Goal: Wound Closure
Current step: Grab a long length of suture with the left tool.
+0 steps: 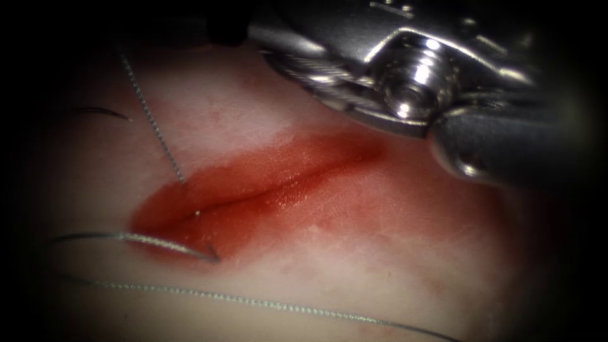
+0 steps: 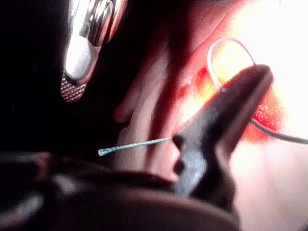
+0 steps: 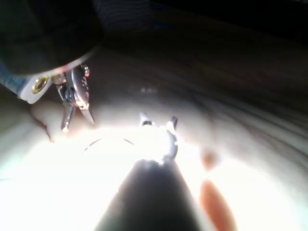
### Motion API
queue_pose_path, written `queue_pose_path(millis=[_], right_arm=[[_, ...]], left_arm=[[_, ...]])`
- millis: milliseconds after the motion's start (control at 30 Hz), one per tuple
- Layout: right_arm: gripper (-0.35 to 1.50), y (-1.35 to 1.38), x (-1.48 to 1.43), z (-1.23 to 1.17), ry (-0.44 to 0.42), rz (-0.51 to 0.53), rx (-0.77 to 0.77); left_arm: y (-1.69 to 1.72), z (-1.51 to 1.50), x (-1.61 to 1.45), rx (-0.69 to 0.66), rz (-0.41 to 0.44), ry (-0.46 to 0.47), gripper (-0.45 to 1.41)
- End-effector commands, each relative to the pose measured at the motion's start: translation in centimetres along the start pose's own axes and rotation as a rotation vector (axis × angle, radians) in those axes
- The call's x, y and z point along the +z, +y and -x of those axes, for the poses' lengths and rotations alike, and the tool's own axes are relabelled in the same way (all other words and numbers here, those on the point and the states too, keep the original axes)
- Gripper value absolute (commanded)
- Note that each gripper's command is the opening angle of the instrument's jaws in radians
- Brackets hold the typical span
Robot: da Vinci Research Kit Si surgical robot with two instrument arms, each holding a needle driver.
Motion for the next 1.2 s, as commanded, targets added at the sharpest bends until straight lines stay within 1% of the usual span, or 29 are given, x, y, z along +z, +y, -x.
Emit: queue_pose_path(millis=[33,100,133,200,233,267,300,333,367,400,467,500,533,567,600,633,700,767,800,867,900,933,967,1000,1033,1067,1100,1133,1200], right_arm=[[1.10,-0.02,0.12,-0.11,0.007,-0.001,-0.001],[1.10,-0.02,0.12,-0.11,0.007,0.000,0.000],[1.10,-0.02,0.13,-0.11,0.007,0.000,0.000],[1.10,-0.02,0.13,-0.11,0.007,0.000,0.000],[1.10,-0.02,0.13,-0.11,0.007,0.000,0.000],[1.10,-0.03,0.13,-0.11,0.007,0.001,0.000],[1.10,-0.03,0.13,-0.11,0.007,0.001,-0.006],[1.10,-0.03,0.13,-0.11,0.007,0.001,-0.006],[1.11,-0.03,0.14,-0.11,0.007,0.002,-0.006],[1.11,-0.03,0.14,-0.11,0.008,0.002,-0.006],[1.11,-0.03,0.14,-0.11,0.008,0.003,-0.006],[1.11,-0.03,0.15,-0.11,0.008,0.003,-0.006],[1.11,-0.03,0.15,-0.11,0.008,0.004,-0.006],[1.11,-0.03,0.15,-0.11,0.008,0.004,-0.006],[1.11,-0.04,0.15,-0.11,0.008,0.004,-0.006],[1.11,-0.04,0.16,-0.11,0.008,0.005,-0.006],[1.11,-0.04,0.16,-0.11,0.008,0.006,0.000],[1.11,-0.05,0.17,-0.11,0.008,0.007,0.000],[1.11,-0.05,0.18,-0.11,0.008,0.008,0.000],[1.11,-0.06,0.18,-0.11,0.008,0.008,0.000],[1.11,-0.06,0.18,-0.11,0.008,0.008,0.000],[1.11,-0.06,0.18,-0.10,0.008,0.009,0.000],[1.11,-0.07,0.18,-0.10,0.008,0.009,0.000],[1.11,-0.07,0.19,-0.10,0.008,0.009,0.000],[1.11,-0.07,0.19,-0.11,0.008,0.010,0.000],[1.11,-0.07,0.19,-0.11,0.008,0.010,0.000],[1.11,-0.07,0.19,-0.11,0.008,0.011,0.000],[1.11,-0.07,0.20,-0.11,0.008,0.011,0.000],[1.11,-0.07,0.21,-0.11,0.009,0.013,0.000]], left_arm=[[0.01,-0.04,0.00,-0.160,-0.002,-0.019,0.86],[0.03,-0.23,0.07,-0.280,0.002,0.060,0.81],[0.02,-0.31,0.13,-0.376,-0.017,0.104,0.78],[-0.05,-0.35,0.22,-0.414,-0.066,0.148,0.74],[-0.12,-0.31,0.28,-0.425,-0.129,0.161,0.63],[-0.19,-0.25,0.32,-0.430,-0.193,0.165,0.61],[-0.26,-0.17,0.37,-0.437,-0.281,0.170,0.61],[-0.32,-0.09,0.41,-0.508,-0.371,0.181,0.61],[-0.39,0.00,0.47,-0.636,-0.493,0.177,0.53],[-0.42,0.04,0.52,-0.663,-0.579,0.165,0.32],[-0.49,0.06,0.63,-0.810,-0.724,0.202,-0.01],[-0.51,0.05,0.68,-0.822,-0.748,0.202,-0.01],[-0.53,0.04,0.73,-0.880,-0.747,0.216,0.14],[-0.57,0.02,0.79,-0.941,-0.721,0.223,0.36],[-0.59,0.01,0.83,-0.946,-0.691,0.223,0.53],[-0.62,0.01,0.86,-0.945,-0.660,0.224,0.76],[-0.67,0.05,0.92,-0.954,-0.586,0.206,0.78],[-0.72,0.12,0.99,-0.959,-0.546,0.180,0.79],[-0.73,0.14,1.02,-0.963,-0.542,0.169,0.81],[-0.75,0.18,1.06,-0.967,-0.534,0.136,0.68],[-0.76,0.20,1.08,-0.980,-0.512,0.094,0.66],[-0.76,0.22,1.08,-1.004,-0.481,0.060,0.58],[-0.77,0.23,1.09,-1.083,-0.449,0.043,0.61],[-0.78,0.24,1.09,-1.220,-0.402,0.047,0.66],[-0.78,0.24,1.09,-1.274,-0.364,0.063,0.74],[-0.78,0.24,1.10,-1.284,-0.329,0.071,0.81],[-0.78,0.23,1.12,-1.276,-0.304,0.077,0.81],[-0.77,0.23,1.14,-1.274,-0.297,0.075,0.86],[-0.75,0.21,1.20,-1.271,-0.299,0.067,0.86]])
